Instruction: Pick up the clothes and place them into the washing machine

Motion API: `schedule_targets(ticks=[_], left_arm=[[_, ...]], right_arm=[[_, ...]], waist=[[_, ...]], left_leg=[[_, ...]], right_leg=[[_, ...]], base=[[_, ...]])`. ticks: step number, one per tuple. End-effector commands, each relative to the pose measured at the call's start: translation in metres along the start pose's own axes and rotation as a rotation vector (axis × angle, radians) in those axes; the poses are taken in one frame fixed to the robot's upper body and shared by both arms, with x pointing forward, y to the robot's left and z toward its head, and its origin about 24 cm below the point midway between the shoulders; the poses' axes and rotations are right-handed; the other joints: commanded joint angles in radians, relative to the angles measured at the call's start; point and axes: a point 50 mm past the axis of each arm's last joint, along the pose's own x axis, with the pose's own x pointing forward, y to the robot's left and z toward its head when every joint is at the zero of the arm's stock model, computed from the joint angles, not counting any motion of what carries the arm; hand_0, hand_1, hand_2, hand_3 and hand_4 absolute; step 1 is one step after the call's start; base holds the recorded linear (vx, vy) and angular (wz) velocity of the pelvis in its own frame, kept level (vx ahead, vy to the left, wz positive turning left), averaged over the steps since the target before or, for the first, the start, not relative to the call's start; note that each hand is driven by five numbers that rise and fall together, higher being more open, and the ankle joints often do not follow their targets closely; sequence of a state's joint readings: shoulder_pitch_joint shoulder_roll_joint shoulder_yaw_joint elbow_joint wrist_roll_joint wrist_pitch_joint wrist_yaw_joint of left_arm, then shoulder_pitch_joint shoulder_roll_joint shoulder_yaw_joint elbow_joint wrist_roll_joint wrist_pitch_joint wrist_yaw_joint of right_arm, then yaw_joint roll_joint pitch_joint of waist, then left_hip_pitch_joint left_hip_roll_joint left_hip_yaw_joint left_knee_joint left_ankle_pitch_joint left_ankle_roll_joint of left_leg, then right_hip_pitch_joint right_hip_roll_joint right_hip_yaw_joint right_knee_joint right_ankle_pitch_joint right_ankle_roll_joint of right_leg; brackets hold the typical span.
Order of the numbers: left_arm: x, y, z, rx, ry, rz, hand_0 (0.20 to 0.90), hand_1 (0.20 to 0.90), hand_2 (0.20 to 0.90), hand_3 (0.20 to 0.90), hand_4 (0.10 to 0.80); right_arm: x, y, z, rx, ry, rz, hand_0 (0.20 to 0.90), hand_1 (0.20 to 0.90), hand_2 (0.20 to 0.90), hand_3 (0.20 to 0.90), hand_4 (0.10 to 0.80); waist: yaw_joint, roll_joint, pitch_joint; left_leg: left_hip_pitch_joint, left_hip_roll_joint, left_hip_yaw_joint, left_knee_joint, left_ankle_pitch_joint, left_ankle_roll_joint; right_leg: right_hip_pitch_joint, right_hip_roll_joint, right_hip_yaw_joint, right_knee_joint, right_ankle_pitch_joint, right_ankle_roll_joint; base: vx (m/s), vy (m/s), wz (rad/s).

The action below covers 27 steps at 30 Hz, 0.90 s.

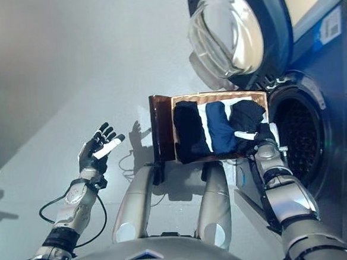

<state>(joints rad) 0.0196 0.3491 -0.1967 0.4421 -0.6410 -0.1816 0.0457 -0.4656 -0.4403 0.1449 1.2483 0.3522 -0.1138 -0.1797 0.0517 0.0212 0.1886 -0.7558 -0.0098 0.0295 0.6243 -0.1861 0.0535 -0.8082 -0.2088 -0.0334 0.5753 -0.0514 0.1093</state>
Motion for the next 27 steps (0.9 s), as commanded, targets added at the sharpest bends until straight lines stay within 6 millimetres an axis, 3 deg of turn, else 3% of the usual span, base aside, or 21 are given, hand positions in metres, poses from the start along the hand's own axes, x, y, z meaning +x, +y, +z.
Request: schedule_targets(ticks=[1,4,5,8,9,10,13,16,21,24,27], left_arm=[[0.003,0.008,0.034,-0.028,-0.178,0.014,0.9,0.9,0.9,0.9,0.8],[0.004,0.007,0.034,-0.047,-0.184,0.015,0.9,0.9,0.9,0.9,0.8],[0.004,0.007,0.034,-0.047,-0.184,0.014,0.9,0.9,0.9,0.9,0.8],[0.006,0.003,0.032,-0.071,-0.18,0.011,0.9,0.9,0.9,0.9,0.8],[0.007,0.0,0.031,-0.079,-0.178,0.005,0.9,0.9,0.9,0.9,0.8],[0.007,0.0,0.031,-0.079,-0.178,0.004,0.9,0.9,0.9,0.9,0.8],[0.008,-0.008,0.026,-0.128,-0.16,-0.003,0.9,0.9,0.9,0.9,0.8],[0.01,-0.014,0.027,-0.15,-0.167,-0.014,0.9,0.9,0.9,0.9,0.8],[0.01,-0.02,0.035,-0.174,-0.205,-0.023,0.9,0.9,0.9,0.9,0.8],[0.011,-0.022,0.043,-0.178,-0.239,-0.02,0.9,0.9,0.9,0.9,0.8],[0.009,-0.022,0.044,-0.168,-0.244,-0.025,0.9,0.9,0.9,0.9,0.8]], right_arm=[[0.003,-0.019,0.022,0.273,-0.111,-0.052,0.2,0.2,0.2,0.2,0.3],[0.001,-0.021,0.012,0.49,-0.093,-0.071,0.2,0.2,0.2,0.2,0.3],[0.001,-0.021,0.012,0.491,-0.093,-0.071,0.2,0.2,0.2,0.2,0.3],[-0.001,-0.02,0.005,0.828,-0.096,-0.082,0.2,0.2,0.2,0.2,0.3],[-0.002,-0.015,0.004,0.944,-0.104,-0.067,0.2,0.2,0.2,0.2,0.3],[-0.002,-0.015,0.004,0.945,-0.104,-0.067,0.2,0.2,0.2,0.2,0.3],[-0.006,0.001,-0.002,1.339,-0.122,-0.054,0.2,0.2,0.2,0.2,0.3],[-0.008,0.009,-0.005,1.504,-0.124,-0.084,0.2,0.2,0.2,0.2,0.3],[-0.008,0.018,0.005,1.583,-0.145,-0.097,0.2,0.2,0.2,0.2,0.3],[-0.006,0.018,0.026,1.627,-0.202,-0.105,0.2,0.2,0.2,0.2,0.3],[-0.006,0.016,0.032,1.654,-0.219,-0.118,0.2,0.2,0.2,0.2,0.3]], waist=[[-0.012,-0.01,0.021],[-0.018,-0.009,0.024],[-0.017,-0.009,0.025],[-0.023,-0.004,0.029],[-0.024,-0.001,0.029],[-0.024,-0.001,0.028],[-0.032,0.015,0.026],[-0.036,0.028,0.03],[-0.036,0.038,0.036],[-0.026,0.048,0.035],[-0.023,0.05,0.036]], left_leg=[[0.112,0.004,0.002,-0.164,0.057,-0.039],[0.151,0.001,-0.003,-0.203,0.07,-0.045],[0.153,0.001,-0.003,-0.204,0.07,-0.045],[0.153,0.001,-0.008,-0.183,0.062,-0.049],[0.146,0.001,-0.009,-0.171,0.056,-0.049],[0.145,0.001,-0.009,-0.17,0.055,-0.049],[0.126,0.003,-0.009,-0.143,0.039,-0.051],[0.103,0.003,-0.007,-0.107,0.028,-0.052],[0.034,0.01,-0.003,-0.018,-0.002,-0.053],[-0.018,0.022,-0.008,0.085,-0.063,-0.053],[-0.052,0.027,-0.013,0.14,-0.088,-0.051]], right_leg=[[0.141,0.001,0.002,-0.11,-0.006,-0.005],[0.18,0.002,-0.003,-0.144,0.002,-0.001],[0.182,0.002,-0.003,-0.145,0.003,-0.001],[0.188,-0.003,-0.003,-0.129,-0.01,-0.003],[0.183,-0.003,-0.003,-0.118,-0.016,-0.005],[0.182,-0.003,-0.003,-0.117,-0.017,-0.005],[0.164,-0.004,-0.003,-0.089,-0.039,-0.006],[0.141,-0.005,0.001,-0.052,-0.054,-0.01],[0.074,-0.005,0.013,0.032,-0.087,-0.02],[0.021,-0.002,0.022,0.134,-0.153,-0.033],[-0.015,0.0,0.027,0.189,-0.177,-0.041]], base=[[0.078,-0.026,-0.09],[0.041,-0.018,-0.07],[0.0,0.0,0.0],[0.014,-0.022,0.0],[0.0,0.0,0.0],[0.003,-0.009,0.04],[0.0,0.0,0.0],[0.0,0.0,0.0],[-0.051,-0.002,0.02],[0.002,-0.009,0.01],[0.022,-0.006,0.0]])
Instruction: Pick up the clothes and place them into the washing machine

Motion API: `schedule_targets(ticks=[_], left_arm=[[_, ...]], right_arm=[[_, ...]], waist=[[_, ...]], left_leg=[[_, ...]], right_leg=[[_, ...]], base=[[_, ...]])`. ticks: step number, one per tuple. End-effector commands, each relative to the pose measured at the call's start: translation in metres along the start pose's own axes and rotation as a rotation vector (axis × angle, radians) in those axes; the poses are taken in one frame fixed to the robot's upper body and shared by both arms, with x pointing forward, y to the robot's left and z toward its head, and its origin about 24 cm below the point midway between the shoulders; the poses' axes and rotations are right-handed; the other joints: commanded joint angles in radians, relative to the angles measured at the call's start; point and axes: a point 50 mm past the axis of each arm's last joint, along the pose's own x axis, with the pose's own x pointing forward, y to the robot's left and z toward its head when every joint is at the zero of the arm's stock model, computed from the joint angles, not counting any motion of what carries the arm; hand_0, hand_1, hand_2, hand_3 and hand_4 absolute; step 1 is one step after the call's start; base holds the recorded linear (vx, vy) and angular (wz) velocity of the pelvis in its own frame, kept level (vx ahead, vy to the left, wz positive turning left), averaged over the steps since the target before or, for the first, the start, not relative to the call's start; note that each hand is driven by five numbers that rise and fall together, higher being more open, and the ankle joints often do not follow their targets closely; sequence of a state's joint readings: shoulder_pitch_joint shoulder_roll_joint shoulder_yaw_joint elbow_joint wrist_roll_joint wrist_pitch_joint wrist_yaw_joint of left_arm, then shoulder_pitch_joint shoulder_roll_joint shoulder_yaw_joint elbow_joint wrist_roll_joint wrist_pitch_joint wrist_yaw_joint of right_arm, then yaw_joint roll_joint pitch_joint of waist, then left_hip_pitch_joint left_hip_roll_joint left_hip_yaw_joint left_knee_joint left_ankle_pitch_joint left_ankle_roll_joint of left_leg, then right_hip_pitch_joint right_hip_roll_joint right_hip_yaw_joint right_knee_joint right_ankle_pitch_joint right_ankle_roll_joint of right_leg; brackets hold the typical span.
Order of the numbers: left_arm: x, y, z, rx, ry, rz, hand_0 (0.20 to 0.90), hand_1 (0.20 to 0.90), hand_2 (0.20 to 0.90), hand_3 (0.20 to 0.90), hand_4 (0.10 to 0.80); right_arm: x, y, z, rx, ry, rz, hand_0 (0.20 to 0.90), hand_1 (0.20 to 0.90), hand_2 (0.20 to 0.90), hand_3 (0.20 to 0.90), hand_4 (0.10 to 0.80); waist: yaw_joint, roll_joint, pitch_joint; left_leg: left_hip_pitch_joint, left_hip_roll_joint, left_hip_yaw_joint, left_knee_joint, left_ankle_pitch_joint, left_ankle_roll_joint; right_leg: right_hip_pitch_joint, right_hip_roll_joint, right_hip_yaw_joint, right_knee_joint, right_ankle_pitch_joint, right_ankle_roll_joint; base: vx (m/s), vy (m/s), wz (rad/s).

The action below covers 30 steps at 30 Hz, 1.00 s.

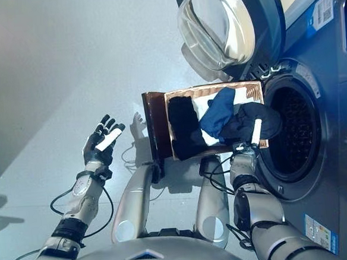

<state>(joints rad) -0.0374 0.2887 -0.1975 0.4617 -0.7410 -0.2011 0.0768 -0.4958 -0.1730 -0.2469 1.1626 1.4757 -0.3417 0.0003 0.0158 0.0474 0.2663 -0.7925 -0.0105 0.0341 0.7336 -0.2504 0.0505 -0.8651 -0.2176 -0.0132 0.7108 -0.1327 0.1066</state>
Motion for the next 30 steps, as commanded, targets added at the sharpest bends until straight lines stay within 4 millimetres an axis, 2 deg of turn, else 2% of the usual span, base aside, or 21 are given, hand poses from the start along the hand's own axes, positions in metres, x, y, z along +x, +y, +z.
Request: schedule_targets(ticks=[1,8,9,14,18,23,27,30], left_arm=[[-0.002,-0.008,0.036,-0.016,-0.2,-0.05,0.9,0.9,0.9,0.9,0.8],[-0.004,0.001,0.03,0.001,-0.17,-0.031,0.9,0.9,0.9,0.9,0.8],[-0.005,0.003,0.027,0.011,-0.156,-0.03,0.9,0.9,0.9,0.9,0.8],[-0.005,0.002,0.023,0.03,-0.135,-0.05,0.9,0.9,0.9,0.9,0.8],[-0.007,0.001,0.017,0.049,-0.103,-0.07,0.9,0.9,0.9,0.9,0.8],[-0.005,-0.005,0.02,0.081,-0.105,-0.109,0.9,0.9,0.9,0.9,0.8],[-0.004,-0.009,0.02,0.084,-0.103,-0.124,0.9,0.9,0.9,0.9,0.8],[-0.004,-0.011,0.021,0.084,-0.099,-0.136,0.9,0.9,0.9,0.9,0.8]], right_arm=[[0.006,0.029,0.037,0.083,-0.18,0.098,0.2,0.2,0.2,0.2,0.3],[0.012,0.038,0.063,0.098,-0.256,0.077,0.2,0.2,0.2,0.2,0.3],[0.014,0.044,0.074,0.1,-0.286,0.078,0.2,0.2,0.2,0.2,0.3],[0.015,0.061,0.105,0.135,-0.379,0.093,0.2,0.2,0.2,0.2,0.3],[0.013,0.074,0.142,0.183,-0.488,0.085,0.2,0.2,0.2,0.2,0.3],[0.008,0.087,0.184,0.19,-0.583,0.033,0.2,0.2,0.2,0.2,0.3],[0.008,0.088,0.195,0.185,-0.589,-0.01,0.2,0.2,0.2,0.2,0.3],[0.006,0.088,0.202,0.257,-0.592,-0.045,0.2,0.2,0.2,0.2,0.3]], waist=[[0.014,0.024,-0.043],[0.025,0.022,-0.051],[0.028,0.022,-0.054],[0.032,0.032,-0.059],[0.033,0.045,-0.072],[0.041,0.062,-0.082],[0.042,0.065,-0.087],[0.04,0.068,-0.092]], left_leg=[[-0.026,0.029,-0.017,0.044,-0.029,-0.048],[-0.064,0.034,-0.016,0.092,-0.055,-0.045],[-0.068,0.034,-0.018,0.103,-0.06,-0.045],[-0.074,0.037,-0.016,0.126,-0.074,-0.046],[-0.071,0.037,-0.015,0.123,-0.079,-0.046],[-0.072,0.037,-0.013,0.129,-0.087,-0.044],[-0.068,0.037,-0.008,0.131,-0.093,-0.043],[-0.067,0.036,-0.002,0.134,-0.098,-0.043]], right_leg=[[0.032,0.008,0.007,0.066,-0.102,-0.039],[-0.015,0.012,0.018,0.119,-0.132,-0.049],[-0.023,0.015,0.021,0.131,-0.137,-0.051],[-0.035,0.016,0.026,0.157,-0.151,-0.05],[-0.038,0.018,0.029,0.158,-0.157,-0.048],[-0.042,0.018,0.029,0.166,-0.162,-0.045],[-0.045,0.019,0.033,0.169,-0.165,-0.045],[-0.05,0.02,0.039,0.173,-0.168,-0.047]], base=[[0.0,0.0,0.0],[0.0,-0.003,-0.01],[0.0,0.0,0.0],[0.003,-0.013,-0.02],[0.0,0.0,0.0],[0.0,0.0,0.0],[0.0,0.0,0.0],[0.008,0.004,-0.04]])
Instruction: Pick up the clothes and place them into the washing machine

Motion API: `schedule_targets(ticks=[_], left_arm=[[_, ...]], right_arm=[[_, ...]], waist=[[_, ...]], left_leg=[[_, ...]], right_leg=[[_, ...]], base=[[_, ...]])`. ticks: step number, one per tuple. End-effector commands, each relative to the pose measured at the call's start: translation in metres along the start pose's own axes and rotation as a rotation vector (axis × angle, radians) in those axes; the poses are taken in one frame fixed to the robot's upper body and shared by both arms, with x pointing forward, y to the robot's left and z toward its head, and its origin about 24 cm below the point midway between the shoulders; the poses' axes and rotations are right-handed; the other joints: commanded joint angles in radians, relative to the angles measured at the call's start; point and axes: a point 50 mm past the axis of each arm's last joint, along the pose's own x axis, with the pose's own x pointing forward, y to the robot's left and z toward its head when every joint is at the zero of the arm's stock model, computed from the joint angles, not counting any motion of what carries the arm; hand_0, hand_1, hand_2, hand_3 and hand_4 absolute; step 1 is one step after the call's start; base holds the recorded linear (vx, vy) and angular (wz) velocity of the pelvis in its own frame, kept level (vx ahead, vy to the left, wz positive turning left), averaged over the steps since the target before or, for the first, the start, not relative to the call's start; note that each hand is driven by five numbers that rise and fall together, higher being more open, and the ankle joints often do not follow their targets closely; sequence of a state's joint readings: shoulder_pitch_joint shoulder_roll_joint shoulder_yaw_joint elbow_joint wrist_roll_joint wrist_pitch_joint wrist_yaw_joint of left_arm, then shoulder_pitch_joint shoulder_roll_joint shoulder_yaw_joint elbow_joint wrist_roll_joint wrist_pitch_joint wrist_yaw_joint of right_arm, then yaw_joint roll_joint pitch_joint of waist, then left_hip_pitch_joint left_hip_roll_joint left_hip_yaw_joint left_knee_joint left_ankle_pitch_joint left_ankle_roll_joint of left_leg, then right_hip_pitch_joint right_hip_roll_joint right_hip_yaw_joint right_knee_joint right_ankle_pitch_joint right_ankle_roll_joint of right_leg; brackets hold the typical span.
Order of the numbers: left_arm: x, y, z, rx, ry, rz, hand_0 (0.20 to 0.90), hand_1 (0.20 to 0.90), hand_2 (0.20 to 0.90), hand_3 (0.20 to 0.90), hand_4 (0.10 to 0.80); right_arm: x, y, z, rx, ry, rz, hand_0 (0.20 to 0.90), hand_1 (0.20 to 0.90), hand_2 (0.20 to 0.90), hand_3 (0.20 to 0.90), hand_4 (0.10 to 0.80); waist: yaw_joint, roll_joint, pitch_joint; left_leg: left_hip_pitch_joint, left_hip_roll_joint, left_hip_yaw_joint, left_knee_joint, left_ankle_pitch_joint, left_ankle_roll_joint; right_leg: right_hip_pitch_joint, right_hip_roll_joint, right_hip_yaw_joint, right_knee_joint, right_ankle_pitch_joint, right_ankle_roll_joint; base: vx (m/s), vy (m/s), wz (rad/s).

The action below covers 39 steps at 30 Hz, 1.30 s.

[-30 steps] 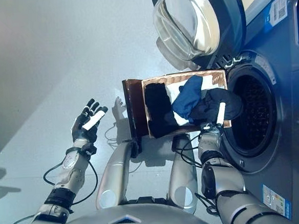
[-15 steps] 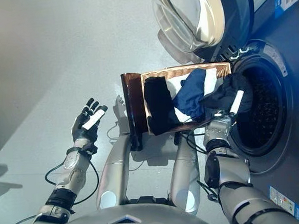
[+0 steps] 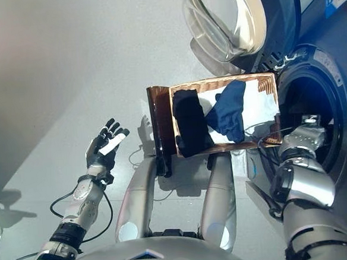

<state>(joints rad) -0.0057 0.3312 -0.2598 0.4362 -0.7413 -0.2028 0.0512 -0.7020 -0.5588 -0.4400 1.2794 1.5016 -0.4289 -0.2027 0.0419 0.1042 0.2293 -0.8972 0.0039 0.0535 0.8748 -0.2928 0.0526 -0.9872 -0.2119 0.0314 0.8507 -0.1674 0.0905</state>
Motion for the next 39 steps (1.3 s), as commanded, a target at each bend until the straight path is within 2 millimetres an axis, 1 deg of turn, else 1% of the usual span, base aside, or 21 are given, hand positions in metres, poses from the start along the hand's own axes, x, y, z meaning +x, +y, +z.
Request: schedule_targets(ticks=[1,3,5,10,11,13,15,16,17,18,25,27,29,31,32,37,39], left_arm=[[0.003,-0.01,0.029,0.033,-0.137,-0.075,0.9,0.9,0.9,0.9,0.8],[0.002,-0.01,0.031,0.031,-0.143,-0.075,0.9,0.9,0.9,0.9,0.8],[0.002,-0.009,0.031,0.027,-0.143,-0.071,0.9,0.9,0.9,0.9,0.8],[0.001,-0.009,0.034,0.017,-0.147,-0.066,0.9,0.9,0.9,0.9,0.8],[0.001,-0.009,0.035,0.016,-0.15,-0.069,0.9,0.9,0.9,0.9,0.8],[0.001,-0.008,0.035,0.017,-0.149,-0.068,0.9,0.9,0.9,0.9,0.8],[0.001,-0.007,0.037,0.014,-0.157,-0.061,0.9,0.9,0.9,0.9,0.8],[0.001,-0.007,0.037,0.014,-0.157,-0.06,0.9,0.9,0.9,0.9,0.8],[0.001,-0.007,0.037,0.013,-0.158,-0.06,0.9,0.9,0.9,0.9,0.8],[0.001,-0.006,0.037,0.014,-0.156,-0.058,0.9,0.9,0.9,0.9,0.8],[0.001,-0.004,0.038,0.018,-0.159,-0.051,0.9,0.9,0.9,0.9,0.8],[0.0,-0.003,0.039,0.016,-0.163,-0.049,0.9,0.9,0.9,0.9,0.8],[0.0,-0.003,0.04,0.015,-0.172,-0.049,0.9,0.9,0.9,0.9,0.8],[0.0,-0.002,0.04,0.012,-0.174,-0.047,0.9,0.9,0.9,0.9,0.8],[-0.001,-0.002,0.04,0.008,-0.177,-0.049,0.9,0.9,0.9,0.9,0.8],[-0.001,0.003,0.038,-0.004,-0.166,-0.029,0.9,0.9,0.9,0.9,0.8],[-0.001,0.004,0.035,-0.01,-0.157,-0.026,0.9,0.9,0.9,0.9,0.8]], right_arm=[[0.009,0.028,0.049,0.056,-0.164,0.026,0.2,0.2,0.2,0.2,0.3],[0.01,0.029,0.056,0.104,-0.181,-0.024,0.2,0.2,0.2,0.2,0.3],[0.01,0.03,0.057,0.118,-0.181,-0.039,0.2,0.2,0.2,0.2,0.3],[0.01,0.032,0.067,0.217,-0.201,-0.099,0.2,0.2,0.2,0.2,0.3],[0.011,0.029,0.071,0.216,-0.208,-0.115,0.2,0.2,0.2,0.2,0.3],[0.011,0.029,0.072,0.206,-0.209,-0.117,0.2,0.2,0.2,0.2,0.3],[0.011,0.03,0.069,0.199,-0.2,-0.109,0.2,0.2,0.2,0.2,0.3],[0.011,0.03,0.068,0.199,-0.199,-0.109,0.513,0.513,0.513,0.513,0.524],[0.011,0.028,0.067,0.199,-0.196,-0.113,0.617,0.617,0.617,0.617,0.598],[0.011,0.028,0.066,0.2,-0.192,-0.113,0.9,0.9,0.9,0.9,0.8],[0.011,0.027,0.062,0.186,-0.18,-0.119,0.9,0.9,0.9,0.9,0.8],[0.011,0.025,0.058,0.157,-0.169,-0.114,0.9,0.9,0.9,0.9,0.8],[0.01,0.025,0.051,0.085,-0.144,-0.086,0.9,0.9,0.9,0.9,0.8],[0.01,0.026,0.047,0.064,-0.13,-0.071,0.9,0.9,0.9,0.9,0.8],[0.009,0.023,0.04,0.046,-0.107,-0.051,0.9,0.9,0.9,0.9,0.8],[0.008,0.012,0.031,0.047,-0.086,-0.055,0.9,0.9,0.9,0.9,0.8],[0.006,0.003,0.018,0.009,-0.051,-0.06,0.9,0.9,0.9,0.9,0.8]], waist=[[0.016,0.013,-0.055],[0.019,0.018,-0.058],[0.022,0.019,-0.059],[0.021,0.024,-0.068],[0.019,0.025,-0.07],[0.02,0.026,-0.074],[0.021,0.026,-0.077],[0.021,0.026,-0.077],[0.021,0.026,-0.078],[0.021,0.024,-0.079],[0.016,0.02,-0.079],[0.016,0.017,-0.077],[0.019,0.013,-0.076],[0.017,0.011,-0.075],[0.018,0.009,-0.072],[0.015,0.004,-0.074],[0.017,0.001,-0.076]], left_leg=[[0.037,0.022,-0.02,-0.006,-0.057,-0.044],[0.032,0.019,-0.018,-0.004,-0.058,-0.043],[0.029,0.018,-0.018,-0.003,-0.058,-0.042],[0.02,0.014,-0.012,0.001,-0.063,-0.039],[0.019,0.014,-0.011,0.003,-0.064,-0.039],[0.019,0.014,-0.01,0.001,-0.065,-0.038],[0.018,0.015,-0.007,0.002,-0.067,-0.037],[0.017,0.015,-0.007,0.002,-0.068,-0.037],[0.017,0.016,-0.006,0.002,-0.068,-0.036],[0.017,0.016,-0.005,0.003,-0.069,-0.036],[0.025,0.015,0.001,0.0,-0.071,-0.034],[0.024,0.014,0.0,0.001,-0.071,-0.034],[0.024,0.014,0.003,0.001,-0.07,-0.033],[0.024,0.014,0.004,0.0,-0.07,-0.033],[0.024,0.014,0.004,0.0,-0.069,-0.033],[0.031,0.014,0.003,-0.009,-0.064,-0.033],[0.045,0.016,0.003,-0.032,-0.055,-0.034]], right_leg=[[0.069,0.014,-0.003,0.036,-0.133,-0.031],[0.064,0.012,-0.001,0.039,-0.133,-0.031],[0.061,0.011,0.0,0.039,-0.133,-0.031],[0.049,0.013,0.005,0.046,-0.135,-0.031],[0.047,0.012,0.005,0.047,-0.136,-0.032],[0.046,0.012,0.006,0.047,-0.137,-0.032],[0.044,0.012,0.007,0.046,-0.135,-0.032],[0.043,0.012,0.008,0.046,-0.135,-0.032],[0.043,0.013,0.009,0.045,-0.135,-0.032],[0.043,0.014,0.01,0.043,-0.134,-0.032],[0.053,0.011,0.009,0.035,-0.128,-0.032],[0.054,0.011,0.009,0.032,-0.127,-0.032],[0.054,0.01,0.008,0.031,-0.126,-0.034],[0.056,0.01,0.008,0.029,-0.125,-0.034],[0.057,0.01,0.007,0.029,-0.124,-0.035],[0.066,0.01,0.005,0.017,-0.117,-0.036],[0.079,0.011,0.004,-0.001,-0.105,-0.035]], base=[[0.0,0.0,0.0],[0.0,0.0,0.0],[0.001,0.001,-0.02],[0.003,0.003,-0.01],[0.0,0.0,0.0],[0.0,0.0,0.0],[0.0,0.0,0.0],[0.0,0.0,0.0],[0.002,0.006,-0.06],[0.005,0.009,-0.06],[0.001,0.009,-0.02],[0.0,0.0,0.0],[0.0,0.0,0.0],[0.0,0.0,0.0],[0.0,0.0,0.0],[0.0,0.0,0.0],[0.0,0.0,0.0]])
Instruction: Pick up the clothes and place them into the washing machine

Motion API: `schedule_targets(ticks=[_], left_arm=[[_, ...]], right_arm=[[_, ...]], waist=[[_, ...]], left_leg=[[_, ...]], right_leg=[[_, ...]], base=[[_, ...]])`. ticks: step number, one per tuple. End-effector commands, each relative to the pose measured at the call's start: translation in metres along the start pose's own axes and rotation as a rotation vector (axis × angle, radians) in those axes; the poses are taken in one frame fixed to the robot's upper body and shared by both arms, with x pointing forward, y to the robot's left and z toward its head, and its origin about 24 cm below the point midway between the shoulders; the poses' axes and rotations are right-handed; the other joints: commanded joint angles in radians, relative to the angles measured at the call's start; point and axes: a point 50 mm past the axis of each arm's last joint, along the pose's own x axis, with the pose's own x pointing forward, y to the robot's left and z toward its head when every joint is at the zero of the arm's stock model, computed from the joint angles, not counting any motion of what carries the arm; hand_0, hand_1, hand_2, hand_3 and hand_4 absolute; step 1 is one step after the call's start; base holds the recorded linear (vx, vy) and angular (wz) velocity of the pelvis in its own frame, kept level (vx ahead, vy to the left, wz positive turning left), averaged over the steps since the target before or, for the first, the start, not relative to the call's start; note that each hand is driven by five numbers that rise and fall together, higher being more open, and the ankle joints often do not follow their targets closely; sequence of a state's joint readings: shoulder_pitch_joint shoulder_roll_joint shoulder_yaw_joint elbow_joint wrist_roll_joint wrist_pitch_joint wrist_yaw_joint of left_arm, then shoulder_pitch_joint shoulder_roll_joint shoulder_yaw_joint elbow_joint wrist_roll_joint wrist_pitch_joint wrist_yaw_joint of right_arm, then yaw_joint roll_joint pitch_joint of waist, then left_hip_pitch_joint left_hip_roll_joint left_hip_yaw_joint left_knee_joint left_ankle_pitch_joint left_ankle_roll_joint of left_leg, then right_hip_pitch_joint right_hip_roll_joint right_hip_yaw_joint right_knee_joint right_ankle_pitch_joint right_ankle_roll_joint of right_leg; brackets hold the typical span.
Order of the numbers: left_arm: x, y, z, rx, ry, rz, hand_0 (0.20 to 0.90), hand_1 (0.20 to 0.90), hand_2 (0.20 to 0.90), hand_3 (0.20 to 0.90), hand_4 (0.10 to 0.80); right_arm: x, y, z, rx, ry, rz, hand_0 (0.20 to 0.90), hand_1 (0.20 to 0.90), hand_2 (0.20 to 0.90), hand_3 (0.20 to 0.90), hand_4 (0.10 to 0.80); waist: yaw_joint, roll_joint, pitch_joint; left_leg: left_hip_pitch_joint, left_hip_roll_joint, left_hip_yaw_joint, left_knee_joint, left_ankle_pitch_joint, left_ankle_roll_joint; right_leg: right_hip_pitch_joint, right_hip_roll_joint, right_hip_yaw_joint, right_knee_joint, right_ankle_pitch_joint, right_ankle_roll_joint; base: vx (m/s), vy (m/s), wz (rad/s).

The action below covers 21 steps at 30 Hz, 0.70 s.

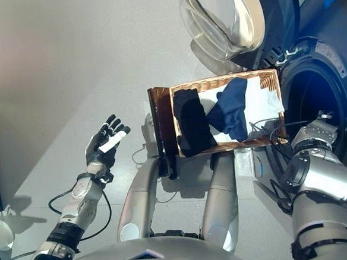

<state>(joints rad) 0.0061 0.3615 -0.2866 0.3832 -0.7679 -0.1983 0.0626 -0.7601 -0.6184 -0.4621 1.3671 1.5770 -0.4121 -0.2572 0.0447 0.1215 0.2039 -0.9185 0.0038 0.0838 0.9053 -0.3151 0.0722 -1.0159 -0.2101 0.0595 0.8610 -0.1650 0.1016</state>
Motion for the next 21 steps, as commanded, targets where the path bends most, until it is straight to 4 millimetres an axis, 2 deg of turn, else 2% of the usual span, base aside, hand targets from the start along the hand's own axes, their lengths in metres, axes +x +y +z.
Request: schedule_targets(ticks=[1,3,5,6,7,10,11,12,14,15,20,21], left_arm=[[0.001,0.007,0.029,-0.008,-0.147,0.0,0.9,0.9,0.9,0.9,0.8],[0.001,0.007,0.028,-0.001,-0.146,-0.009,0.9,0.9,0.9,0.9,0.8],[0.0,0.007,0.027,0.008,-0.144,-0.016,0.9,0.9,0.9,0.9,0.8],[0.0,0.007,0.027,0.007,-0.143,-0.015,0.9,0.9,0.9,0.9,0.8],[0.0,0.007,0.028,0.016,-0.152,-0.024,0.9,0.9,0.9,0.9,0.8],[-0.001,0.008,0.029,0.02,-0.156,-0.025,0.9,0.9,0.9,0.9,0.8],[-0.001,0.01,0.029,0.024,-0.158,-0.021,0.9,0.9,0.9,0.9,0.8],[-0.002,0.011,0.029,0.026,-0.16,-0.019,0.9,0.9,0.9,0.9,0.8],[-0.002,0.012,0.029,0.026,-0.166,-0.016,0.9,0.9,0.9,0.9,0.8],[-0.002,0.013,0.029,0.031,-0.169,-0.012,0.9,0.9,0.9,0.9,0.8],[-0.004,0.018,0.026,0.035,-0.167,0.013,0.9,0.9,0.9,0.9,0.8],[-0.005,0.02,0.024,0.035,-0.163,0.026,0.9,0.9,0.9,0.9,0.8]], right_arm=[[0.002,-0.002,0.007,-0.084,-0.053,0.052,0.9,0.9,0.9,0.9,0.8],[0.001,-0.017,-0.007,-0.246,0.001,0.062,0.9,0.9,0.9,0.9,0.8],[0.001,-0.029,-0.013,-0.398,0.032,0.068,0.9,0.9,0.9,0.9,0.8],[0.0,-0.029,-0.014,-0.402,0.033,0.068,0.9,0.9,0.9,0.9,0.8],[-0.002,-0.037,-0.024,-0.58,0.075,0.108,0.9,0.9,0.9,0.9,0.8],[-0.003,-0.045,-0.028,-0.666,0.088,0.117,0.9,0.9,0.9,0.9,0.8],[-0.004,-0.051,-0.033,-0.752,0.107,0.135,0.9,0.9,0.9,0.9,0.8],[-0.005,-0.053,-0.036,-0.801,0.112,0.149,0.9,0.9,0.9,0.9,0.8],[-0.006,-0.055,-0.038,-0.817,0.118,0.159,0.9,0.9,0.9,0.9,0.8],[-0.006,-0.063,-0.038,-0.903,0.124,0.169,0.9,0.9,0.9,0.9,0.8],[-0.01,-0.068,-0.046,-1.068,0.119,0.242,0.9,0.9,0.9,0.9,0.8],[-0.012,-0.07,-0.048,-1.168,0.107,0.279,0.9,0.9,0.9,0.9,0.8]], waist=[[0.013,-0.017,-0.051],[0.015,-0.024,-0.05],[0.016,-0.031,-0.049],[0.015,-0.03,-0.049],[0.017,-0.038,-0.05],[0.012,-0.044,-0.046],[0.01,-0.05,-0.04],[0.01,-0.055,-0.041],[0.007,-0.057,-0.04],[0.008,-0.064,-0.046],[0.003,-0.074,-0.049],[0.0,-0.08,-0.049]], left_leg=[[0.07,0.016,-0.027,-0.067,-0.03,-0.054],[0.092,0.016,-0.026,-0.107,-0.014,-0.056],[0.114,0.013,-0.026,-0.146,0.002,-0.055],[0.117,0.013,-0.026,-0.151,0.004,-0.055],[0.136,0.011,-0.026,-0.199,0.028,-0.055],[0.164,0.007,-0.024,-0.249,0.045,-0.055],[0.168,0.002,-0.016,-0.288,0.091,-0.052],[0.179,0.0,-0.018,-0.309,0.104,-0.054],[0.19,-0.002,-0.02,-0.326,0.115,-0.056],[0.208,-0.008,-0.026,-0.358,0.13,-0.058],[0.266,-0.012,-0.027,-0.444,0.167,-0.063],[0.294,-0.012,-0.03,-0.481,0.185,-0.069]], right_leg=[[0.111,0.01,-0.025,-0.016,-0.105,-0.046],[0.138,0.008,-0.031,-0.056,-0.086,-0.04],[0.161,0.01,-0.035,-0.096,-0.065,-0.035],[0.165,0.01,-0.035,-0.101,-0.062,-0.034],[0.187,0.01,-0.04,-0.153,-0.034,-0.026],[0.215,0.012,-0.046,-0.197,-0.018,-0.021],[0.223,0.009,-0.051,-0.246,0.03,-0.023],[0.237,0.009,-0.053,-0.269,0.04,-0.021],[0.251,0.009,-0.054,-0.286,0.049,-0.02],[0.273,0.009,-0.059,-0.318,0.064,-0.018],[0.331,0.008,-0.069,-0.397,0.098,-0.009],[0.36,0.008,-0.075,-0.432,0.117,-0.004]], base=[[0.0,0.0,0.0],[0.0,0.0,0.0],[0.011,0.002,-0.04],[0.009,-0.002,-0.04],[0.0,0.0,0.0],[-0.023,0.003,-0.05],[-0.075,0.004,-0.04],[-0.077,-0.001,-0.03],[0.018,-0.006,0.02],[0.027,-0.01,0.05],[0.039,-0.011,0.0],[0.0,0.0,0.0]])
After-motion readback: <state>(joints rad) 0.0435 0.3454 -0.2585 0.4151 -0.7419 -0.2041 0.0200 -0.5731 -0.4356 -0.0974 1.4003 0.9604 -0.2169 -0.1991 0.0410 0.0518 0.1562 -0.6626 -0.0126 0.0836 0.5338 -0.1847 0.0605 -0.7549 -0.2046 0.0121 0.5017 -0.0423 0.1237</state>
